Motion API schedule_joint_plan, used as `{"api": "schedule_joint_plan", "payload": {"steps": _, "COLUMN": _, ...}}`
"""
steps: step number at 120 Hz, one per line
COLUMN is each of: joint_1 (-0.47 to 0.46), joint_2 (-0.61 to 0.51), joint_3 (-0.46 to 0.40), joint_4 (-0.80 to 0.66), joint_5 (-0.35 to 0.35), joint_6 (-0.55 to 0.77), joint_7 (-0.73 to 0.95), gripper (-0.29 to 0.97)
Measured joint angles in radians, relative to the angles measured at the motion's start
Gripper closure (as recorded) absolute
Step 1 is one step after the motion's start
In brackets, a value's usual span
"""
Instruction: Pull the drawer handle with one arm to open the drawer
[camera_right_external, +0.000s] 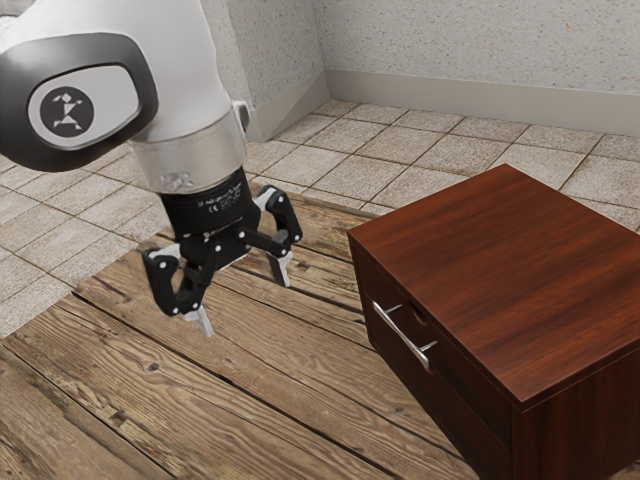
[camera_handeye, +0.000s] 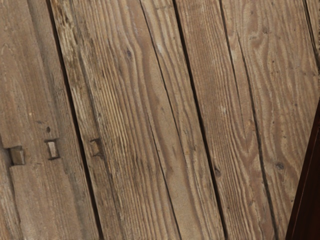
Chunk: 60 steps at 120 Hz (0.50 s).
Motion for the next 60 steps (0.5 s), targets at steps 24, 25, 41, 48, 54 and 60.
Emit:
{"api": "schedule_joint_plan", "payload": {"steps": 24, "joint_1": -0.011, "joint_2": -0.01, "joint_3": 0.001, "joint_4": -0.079, "joint_5": 0.005, "joint_6": 0.073, "joint_7": -0.031, "gripper": 0.0}}
{"api": "schedule_joint_plan", "payload": {"steps": 25, "joint_1": -0.014, "joint_2": -0.013, "joint_3": 0.0, "joint_4": -0.082, "joint_5": 0.005, "joint_6": 0.075, "joint_7": -0.032, "gripper": 0.0}}
{"api": "schedule_joint_plan", "payload": {"steps": 41, "joint_1": -0.045, "joint_2": -0.118, "joint_3": -0.019, "joint_4": -0.211, "joint_5": 0.002, "joint_6": 0.136, "joint_7": -0.048, "gripper": 0.0}}
{"api": "schedule_joint_plan", "payload": {"steps": 48, "joint_1": -0.036, "joint_2": -0.184, "joint_3": -0.03, "joint_4": -0.305, "joint_5": 0.001, "joint_6": 0.192, "joint_7": -0.053, "gripper": 0.0}}
{"api": "schedule_joint_plan", "payload": {"steps": 54, "joint_1": -0.036, "joint_2": -0.193, "joint_3": -0.033, "joint_4": -0.339, "joint_5": 0.0, "joint_6": 0.246, "joint_7": -0.055, "gripper": 0.0}}
{"api": "schedule_joint_plan", "payload": {"steps": 60, "joint_1": -0.034, "joint_2": -0.191, "joint_3": -0.035, "joint_4": -0.352, "joint_5": -0.001, "joint_6": 0.296, "joint_7": -0.057, "gripper": 0.0}}
